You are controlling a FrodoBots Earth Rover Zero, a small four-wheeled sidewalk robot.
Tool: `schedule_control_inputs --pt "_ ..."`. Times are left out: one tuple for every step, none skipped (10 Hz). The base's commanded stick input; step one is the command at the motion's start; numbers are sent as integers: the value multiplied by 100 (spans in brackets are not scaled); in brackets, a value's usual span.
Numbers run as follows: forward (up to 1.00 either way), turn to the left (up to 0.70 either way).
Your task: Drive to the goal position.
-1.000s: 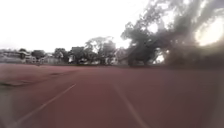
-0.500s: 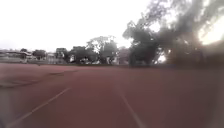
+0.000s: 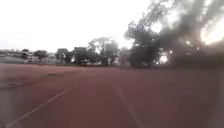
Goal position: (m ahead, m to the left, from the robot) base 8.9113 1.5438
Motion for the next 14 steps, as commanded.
schedule_control_inputs --pt "70 0" --pt "70 0" --pt "70 0" --pt "70 0" --pt "70 0" --pt "70 0" --pt "70 0" --pt "70 0" --pt "70 0" --pt "70 0" --pt "70 0" --pt "70 0" --pt "70 0" --pt "70 0"
